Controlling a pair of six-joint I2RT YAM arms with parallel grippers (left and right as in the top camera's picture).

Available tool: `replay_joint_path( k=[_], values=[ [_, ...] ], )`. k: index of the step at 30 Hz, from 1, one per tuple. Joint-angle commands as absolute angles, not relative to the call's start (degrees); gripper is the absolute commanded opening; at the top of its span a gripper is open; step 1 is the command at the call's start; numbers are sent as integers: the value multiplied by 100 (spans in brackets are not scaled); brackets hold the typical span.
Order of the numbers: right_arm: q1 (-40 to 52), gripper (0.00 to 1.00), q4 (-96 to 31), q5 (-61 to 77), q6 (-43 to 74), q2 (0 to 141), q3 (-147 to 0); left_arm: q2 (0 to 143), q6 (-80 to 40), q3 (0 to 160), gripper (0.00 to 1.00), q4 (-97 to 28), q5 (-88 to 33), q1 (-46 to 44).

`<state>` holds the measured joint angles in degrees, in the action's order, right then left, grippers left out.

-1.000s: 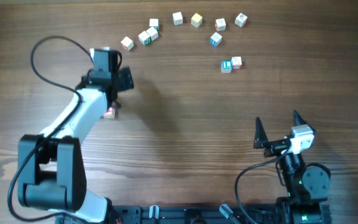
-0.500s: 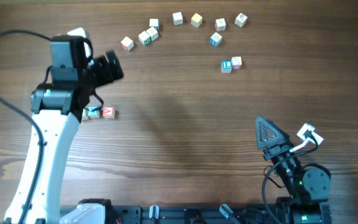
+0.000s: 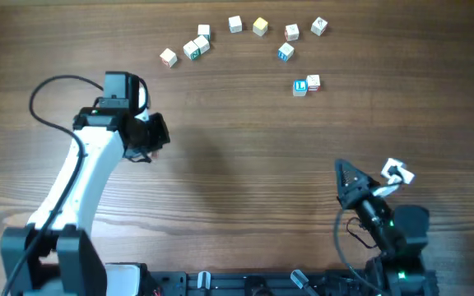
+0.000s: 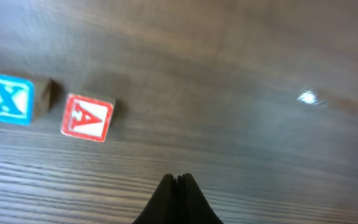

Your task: Form a horizontal line

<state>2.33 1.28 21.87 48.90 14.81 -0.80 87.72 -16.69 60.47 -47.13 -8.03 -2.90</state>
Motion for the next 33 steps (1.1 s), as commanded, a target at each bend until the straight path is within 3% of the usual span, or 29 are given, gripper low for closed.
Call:
replay_joint_path(
  k=[1, 11, 20, 25, 33],
  values=[
    [272, 5, 169, 2294, 3649, 2462, -703, 8986, -1675, 5929, 4, -4598, -897, -316],
    [279, 5, -532, 2453, 2477, 6364, -3424, 9126, -1675, 5920, 4, -4456, -290, -309],
    [554, 5, -2679, 2285, 1756, 9159, -6928, 9445, -1673, 5918, 4, -4438, -290, -309],
    [639, 5, -3684, 2106, 1339, 10003, -8377, 9581, -1671, 5918, 4, -4436, -69, -309],
    [757, 5, -3315, 2051, 1201, 10645, -8600, 9677, -1623, 5909, 4, -4383, 355, -309]
  ],
)
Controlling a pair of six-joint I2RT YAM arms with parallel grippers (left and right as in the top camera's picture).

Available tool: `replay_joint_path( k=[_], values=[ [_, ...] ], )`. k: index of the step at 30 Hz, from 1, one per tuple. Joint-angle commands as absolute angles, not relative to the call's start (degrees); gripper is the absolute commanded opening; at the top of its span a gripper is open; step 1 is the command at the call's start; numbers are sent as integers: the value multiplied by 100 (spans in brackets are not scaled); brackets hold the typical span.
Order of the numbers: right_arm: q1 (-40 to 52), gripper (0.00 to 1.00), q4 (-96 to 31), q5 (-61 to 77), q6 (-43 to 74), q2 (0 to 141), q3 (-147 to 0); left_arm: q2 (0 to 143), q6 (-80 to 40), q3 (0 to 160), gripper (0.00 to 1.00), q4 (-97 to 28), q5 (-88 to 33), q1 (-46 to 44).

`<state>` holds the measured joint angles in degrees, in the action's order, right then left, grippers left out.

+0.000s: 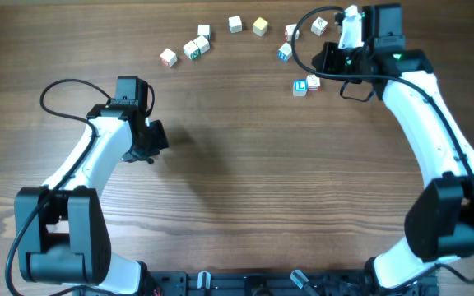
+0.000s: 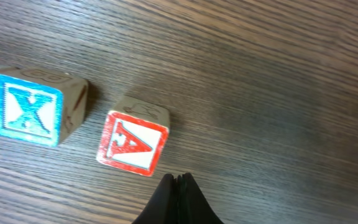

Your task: Form a horizontal line

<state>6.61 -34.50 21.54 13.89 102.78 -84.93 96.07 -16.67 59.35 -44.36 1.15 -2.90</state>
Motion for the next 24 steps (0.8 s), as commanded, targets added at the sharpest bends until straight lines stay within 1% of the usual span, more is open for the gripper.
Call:
replay_joint_path(
  k=[1, 4, 12, 17, 24],
  values=[
    [775, 5, -3264, 2051, 1199, 10702, -8600, 9677, -1520, 5909, 4, -4346, 355, -309],
    [799, 4, -3190, 2023, 1201, 10818, -8604, 9677, -1413, 5907, 4, -4228, 349, -309],
    [836, 5, -3118, 1391, 1194, 10864, -8604, 9679, -1385, 5874, 4, -4038, -62, -309],
    [836, 6, -2685, 1389, 1194, 10954, -8626, 9679, -1369, 5564, 4, -3872, -62, -309],
    [836, 7, -2696, 1391, 1057, 10956, -8980, 9679, -1210, 5507, 4, -3721, -51, -309]
  ],
)
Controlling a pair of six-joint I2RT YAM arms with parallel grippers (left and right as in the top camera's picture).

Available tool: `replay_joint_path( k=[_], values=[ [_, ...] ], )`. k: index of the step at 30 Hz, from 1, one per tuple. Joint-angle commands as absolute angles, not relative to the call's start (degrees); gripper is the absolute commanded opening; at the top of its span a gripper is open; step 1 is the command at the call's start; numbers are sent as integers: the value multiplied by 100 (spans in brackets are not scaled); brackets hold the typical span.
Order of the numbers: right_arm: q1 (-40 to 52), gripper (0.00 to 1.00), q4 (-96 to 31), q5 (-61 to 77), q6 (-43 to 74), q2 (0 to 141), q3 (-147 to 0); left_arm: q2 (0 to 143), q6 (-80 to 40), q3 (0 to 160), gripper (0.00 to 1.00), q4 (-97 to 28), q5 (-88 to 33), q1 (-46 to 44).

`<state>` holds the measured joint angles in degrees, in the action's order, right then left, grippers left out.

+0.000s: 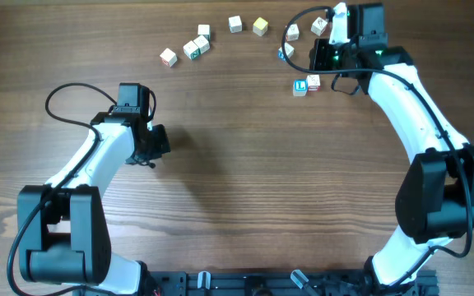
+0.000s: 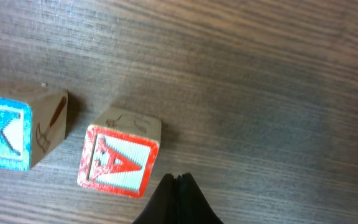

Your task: Form a horizontal line

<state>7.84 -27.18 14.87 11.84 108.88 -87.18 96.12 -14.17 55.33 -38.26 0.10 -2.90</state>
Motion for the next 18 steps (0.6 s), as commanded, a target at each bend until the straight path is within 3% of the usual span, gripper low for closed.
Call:
replay_joint_path(
  k=[1, 10, 13, 15, 16, 17, 18],
  values=[
    [836, 7, -2698, 1391, 1061, 10956, -8980, 9677, -1210, 5507, 4, -3693, -51, -309],
    [934, 11, -2718, 1389, 1061, 11246, -8978, 9679, -1068, 5507, 4, -3553, -12, -309],
    [943, 22, -2698, 1391, 1063, 11301, -8978, 9679, -1068, 5507, 4, -3553, 80, -303],
    [943, 45, -2711, 1396, 1063, 11303, -8965, 9679, -1068, 5507, 4, -3564, 231, -296],
    [943, 72, -2720, 1396, 1066, 11303, -8952, 9679, -1070, 5507, 4, -3573, 244, -283],
    [943, 93, -2753, 1400, 1070, 11303, -8952, 9679, -1070, 5507, 4, -3583, 244, -270],
    [943, 100, -2781, 1415, 1070, 11303, -8952, 9679, -1070, 5507, 4, -3597, 248, -270]
  ],
)
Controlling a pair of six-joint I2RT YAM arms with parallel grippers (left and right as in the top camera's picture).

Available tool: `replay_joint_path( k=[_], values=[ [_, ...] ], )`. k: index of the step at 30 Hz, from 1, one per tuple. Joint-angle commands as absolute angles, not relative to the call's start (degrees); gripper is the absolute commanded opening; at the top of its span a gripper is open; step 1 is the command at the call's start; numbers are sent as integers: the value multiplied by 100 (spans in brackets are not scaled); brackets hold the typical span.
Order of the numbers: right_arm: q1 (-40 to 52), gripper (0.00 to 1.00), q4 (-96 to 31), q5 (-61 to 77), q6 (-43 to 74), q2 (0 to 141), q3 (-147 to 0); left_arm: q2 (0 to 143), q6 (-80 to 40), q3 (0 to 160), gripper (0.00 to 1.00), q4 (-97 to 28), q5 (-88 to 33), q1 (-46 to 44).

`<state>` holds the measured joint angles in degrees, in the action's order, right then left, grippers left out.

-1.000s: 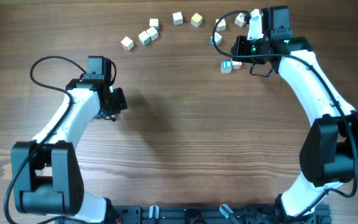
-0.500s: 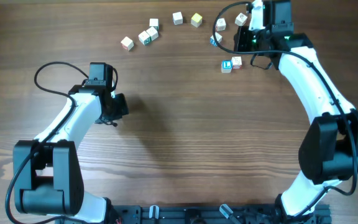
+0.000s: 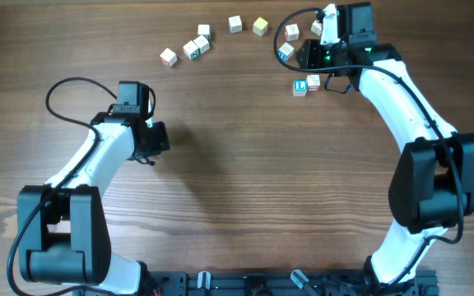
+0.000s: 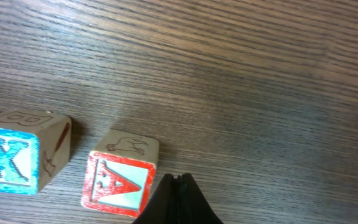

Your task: Form a horizontal line

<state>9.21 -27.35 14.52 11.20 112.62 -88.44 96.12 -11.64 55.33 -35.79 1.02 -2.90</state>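
Observation:
Small lettered wooden cubes are the task's pieces. Under the left wrist, a red A block and a blue X block sit side by side, a small gap between them. My left gripper is shut and empty, its tip just right of the A block; the overhead view shows the left gripper hiding both cubes. My right gripper hovers at the far right cluster, beside a blue cube; its jaws are too dark to read.
Loose cubes arc along the far edge: a white-red one, a close pair, a white one and a yellow one. A blue and red pair lies below the right gripper.
The right gripper has shifted slightly left, closer to the blue cube. Under the left wrist the A and X blocks sit a little lower and nearer the shut tip.
At first the right arm was folded at the near right edge and the left gripper hung shut over the A and X blocks. Then the right arm stood at the far right cluster. It has edged left there, while the left gripper stays shut by the A block.

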Motion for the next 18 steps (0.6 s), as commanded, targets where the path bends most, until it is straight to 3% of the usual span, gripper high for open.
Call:
replay_joint_path(
  k=[1, 5, 18],
  values=[
    [943, 100, -2786, 1413, 1072, 11303, -8952, 9682, -1068, 5507, 4, -3597, 248, -270],
    [943, 100, -2582, 1433, 1850, 11306, -8952, 9734, -1068, 5507, 4, -3592, 276, -270],
    [1328, 100, -2550, 1020, 1494, 11308, -8954, 10068, -1068, 5507, 4, -3487, 478, -270]
  ],
)
